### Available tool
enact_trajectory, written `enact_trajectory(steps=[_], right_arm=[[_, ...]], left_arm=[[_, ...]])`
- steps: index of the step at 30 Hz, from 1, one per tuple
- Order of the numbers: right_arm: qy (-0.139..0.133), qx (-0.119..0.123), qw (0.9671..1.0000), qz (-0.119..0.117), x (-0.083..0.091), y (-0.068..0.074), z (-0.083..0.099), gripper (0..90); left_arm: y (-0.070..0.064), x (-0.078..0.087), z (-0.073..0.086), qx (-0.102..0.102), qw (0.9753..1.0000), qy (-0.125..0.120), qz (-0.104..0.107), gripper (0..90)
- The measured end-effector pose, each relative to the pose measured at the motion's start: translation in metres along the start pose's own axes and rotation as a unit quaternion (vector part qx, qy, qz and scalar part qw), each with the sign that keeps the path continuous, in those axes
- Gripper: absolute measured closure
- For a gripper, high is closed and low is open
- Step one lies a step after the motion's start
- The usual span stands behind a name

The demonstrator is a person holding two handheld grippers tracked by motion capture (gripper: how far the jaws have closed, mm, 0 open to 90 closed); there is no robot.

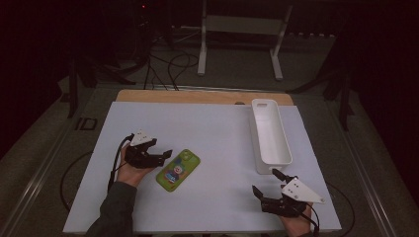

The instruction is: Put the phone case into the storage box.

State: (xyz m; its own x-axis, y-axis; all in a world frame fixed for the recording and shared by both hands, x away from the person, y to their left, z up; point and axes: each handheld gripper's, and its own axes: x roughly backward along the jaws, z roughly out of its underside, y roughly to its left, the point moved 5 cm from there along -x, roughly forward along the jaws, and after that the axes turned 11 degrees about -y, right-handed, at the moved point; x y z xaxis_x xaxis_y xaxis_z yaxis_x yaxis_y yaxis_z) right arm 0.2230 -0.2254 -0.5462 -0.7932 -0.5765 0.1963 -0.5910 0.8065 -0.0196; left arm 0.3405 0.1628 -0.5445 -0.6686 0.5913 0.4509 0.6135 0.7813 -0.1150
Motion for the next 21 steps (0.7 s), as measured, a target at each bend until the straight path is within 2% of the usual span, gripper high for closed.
enact_trajectory(steps=[2,10,21], right_arm=[[0.000,-0.002,1.0000,0.000,0.000,-0.001,0.000,13.0],[-0.002,-0.010,1.0000,0.001,0.000,-0.003,0.001,12.9],[-0.003,-0.010,0.9999,0.004,0.000,-0.003,0.001,12.0]], left_arm=[[0.000,0.005,-0.001,-0.004,1.0000,-0.002,-0.001,16.0],[0.000,0.026,-0.003,-0.010,0.9997,-0.024,-0.004,9.4],[-0.001,0.049,-0.001,-0.024,0.9989,-0.039,-0.006,1.5]])
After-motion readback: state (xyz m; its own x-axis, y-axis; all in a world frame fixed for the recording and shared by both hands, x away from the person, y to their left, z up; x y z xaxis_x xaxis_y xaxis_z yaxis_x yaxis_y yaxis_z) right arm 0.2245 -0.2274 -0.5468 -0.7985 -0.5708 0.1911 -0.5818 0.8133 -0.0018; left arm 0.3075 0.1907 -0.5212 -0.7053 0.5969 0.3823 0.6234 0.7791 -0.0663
